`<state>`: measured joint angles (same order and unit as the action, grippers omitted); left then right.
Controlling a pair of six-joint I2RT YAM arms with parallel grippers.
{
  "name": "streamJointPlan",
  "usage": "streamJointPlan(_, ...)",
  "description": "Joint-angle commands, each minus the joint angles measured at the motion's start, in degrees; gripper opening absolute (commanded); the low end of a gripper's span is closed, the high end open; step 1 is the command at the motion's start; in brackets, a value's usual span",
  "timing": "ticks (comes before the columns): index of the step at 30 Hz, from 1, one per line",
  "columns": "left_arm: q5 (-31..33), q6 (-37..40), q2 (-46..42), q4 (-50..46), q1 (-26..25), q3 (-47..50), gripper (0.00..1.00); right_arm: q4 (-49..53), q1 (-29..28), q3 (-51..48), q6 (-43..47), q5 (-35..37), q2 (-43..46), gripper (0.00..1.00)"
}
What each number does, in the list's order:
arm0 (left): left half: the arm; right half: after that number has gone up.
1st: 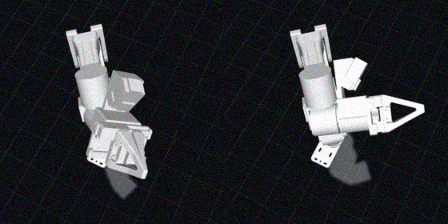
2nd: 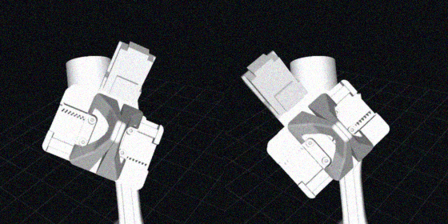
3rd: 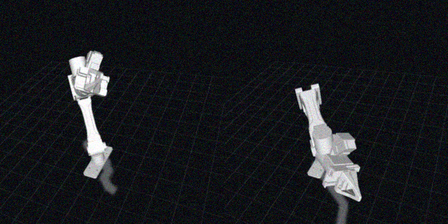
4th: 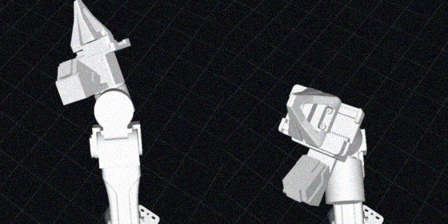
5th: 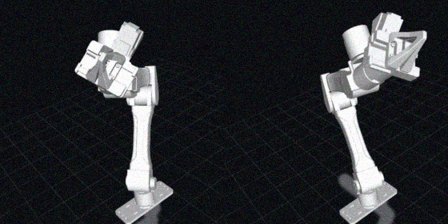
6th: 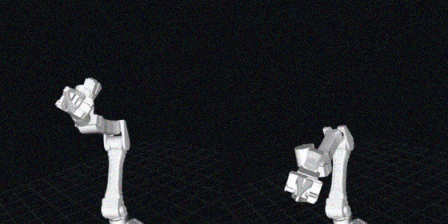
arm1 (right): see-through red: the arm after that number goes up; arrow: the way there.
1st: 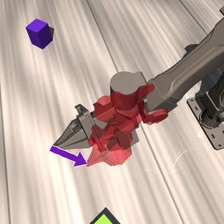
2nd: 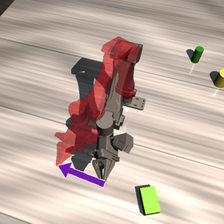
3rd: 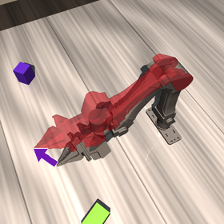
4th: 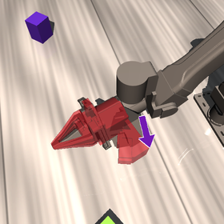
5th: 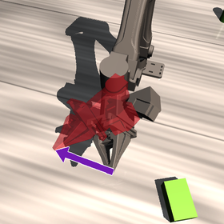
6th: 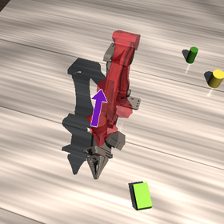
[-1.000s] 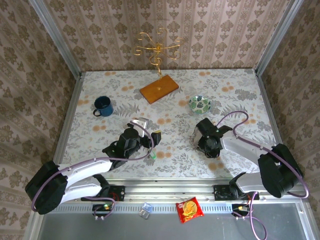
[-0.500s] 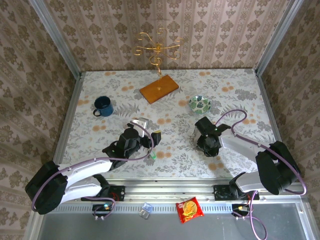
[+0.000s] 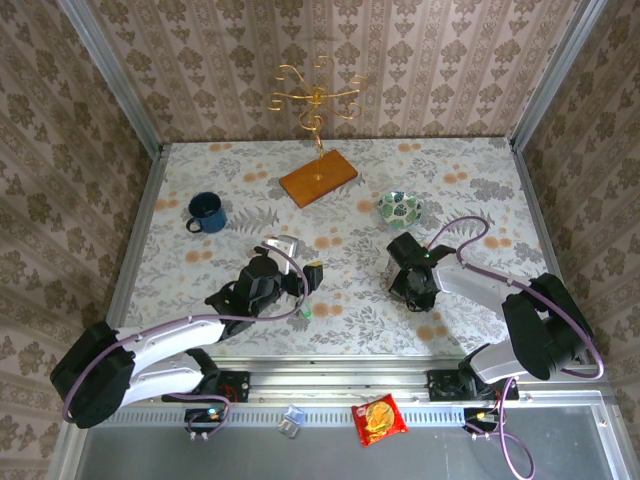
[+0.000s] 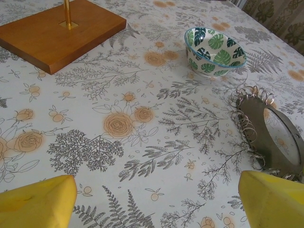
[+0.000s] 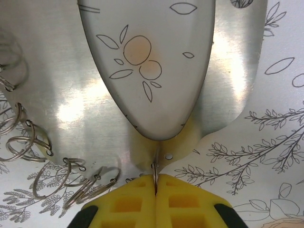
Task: Put the keys on the keyring
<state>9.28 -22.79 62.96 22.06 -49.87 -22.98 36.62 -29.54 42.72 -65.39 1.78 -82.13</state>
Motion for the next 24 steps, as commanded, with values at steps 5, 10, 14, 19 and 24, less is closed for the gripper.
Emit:
streamJointPlan(5, 0.65, 0.29, -0.54, -2.16, -0.69, -2.37, 0.89, 5.99, -0.43, 3.57, 4.74, 4.18, 1.91, 0.00)
streamJointPlan(10, 1.95, 1.47, -2.49, -4.50, -0.76, -3.18, 0.89, 8.38, -0.52, 5.77, 16.93, 6.45, 7.28, 0.00)
streamJointPlan(14, 2.41, 3.78, -4.52, -7.16, -0.73, -4.45, 0.85, 6.65, -0.55, 6.72, 29.97, 6.40, 14.43, 0.00)
streamJointPlan(19, 3.28, 7.21, -7.23, -9.91, -0.73, -6.30, 0.84, 9.66, -0.43, 13.45, 43.82, 5.56, 17.24, 0.00)
streamJointPlan(24, 5.08, 12.41, -10.11, -11.21, -0.62, -8.89, 0.83, 14.56, -0.43, 23.56, 55.96, 0.15, 12.61, 0.00)
